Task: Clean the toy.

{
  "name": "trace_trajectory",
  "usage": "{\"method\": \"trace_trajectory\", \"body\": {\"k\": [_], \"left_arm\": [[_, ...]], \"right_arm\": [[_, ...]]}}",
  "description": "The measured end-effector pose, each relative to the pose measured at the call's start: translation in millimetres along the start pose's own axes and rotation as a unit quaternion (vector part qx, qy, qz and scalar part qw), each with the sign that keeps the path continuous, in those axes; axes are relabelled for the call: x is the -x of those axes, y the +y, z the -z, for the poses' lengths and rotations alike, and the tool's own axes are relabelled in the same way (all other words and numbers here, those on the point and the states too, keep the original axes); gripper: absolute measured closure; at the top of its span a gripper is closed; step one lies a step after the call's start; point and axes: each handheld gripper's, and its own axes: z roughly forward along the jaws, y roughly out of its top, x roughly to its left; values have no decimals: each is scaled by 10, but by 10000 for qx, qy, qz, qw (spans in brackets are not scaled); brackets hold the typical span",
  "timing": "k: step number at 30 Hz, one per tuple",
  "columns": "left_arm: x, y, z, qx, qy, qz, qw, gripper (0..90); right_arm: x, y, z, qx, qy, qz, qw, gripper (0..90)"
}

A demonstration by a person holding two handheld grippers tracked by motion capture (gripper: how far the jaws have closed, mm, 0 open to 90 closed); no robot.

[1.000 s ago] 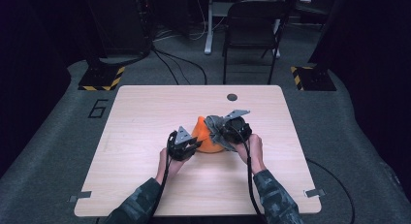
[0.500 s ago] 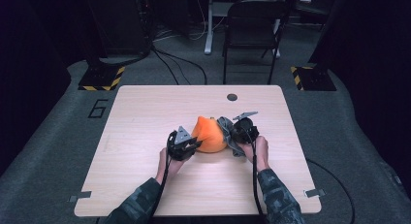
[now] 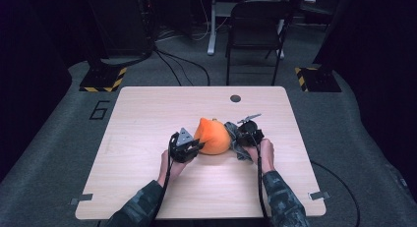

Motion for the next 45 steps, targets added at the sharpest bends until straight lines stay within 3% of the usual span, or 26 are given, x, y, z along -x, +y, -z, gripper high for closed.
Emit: {"method": "trace_trajectory", "body": {"k": [3, 5, 9, 11, 12, 15, 19, 24, 30, 33, 39, 45], "left_arm": [[-4, -2, -3, 26, 15, 15, 10000, 763], [-4, -2, -4, 28, 18, 16, 10000, 763], [-9, -2, 0, 13, 23, -8, 10000, 762], [-9, -3, 0, 13, 24, -7, 10000, 760], [-8, -6, -1, 9, 31, 15, 10000, 759], [-16, -7, 3, -26, 4, 19, 10000, 752], [-14, -5, 9, -19, 1, -6, 10000, 729], [6, 18, 29, -52, 90, -115, 9999, 557], [81, 35, 18, -166, 235, -369, 9989, 430], [117, 28, 1, -237, 394, -573, 9973, 391], [118, 10, -20, -348, 559, -654, 9957, 361], [115, -16, -58, -383, 565, -583, 9960, 410]], "right_arm": [[16, 36, 114, 243, -46, -57, 9997, 750], [-18, 110, 359, 706, -6, -81, 9975, 751], [-201, 196, 552, 1163, 230, 131, 9929, 752], [-263, 208, 549, 1148, 324, 191, 9927, 752], [-374, 224, 480, 1076, 350, 412, 9927, 752], [-463, 214, 383, 1035, 297, 436, 9932, 756], [-464, 207, 379, 1021, 312, 393, 9935, 759], [-488, 210, 364, 1040, 237, 509, 9930, 760], [-486, 225, 346, 1078, 206, 551, 9924, 760], [-487, 231, 345, 1066, 210, 558, 9925, 760], [-481, 233, 337, 1090, 215, 515, 9925, 760], [-480, 232, 337, 1083, 266, 461, 9927, 760]]}}
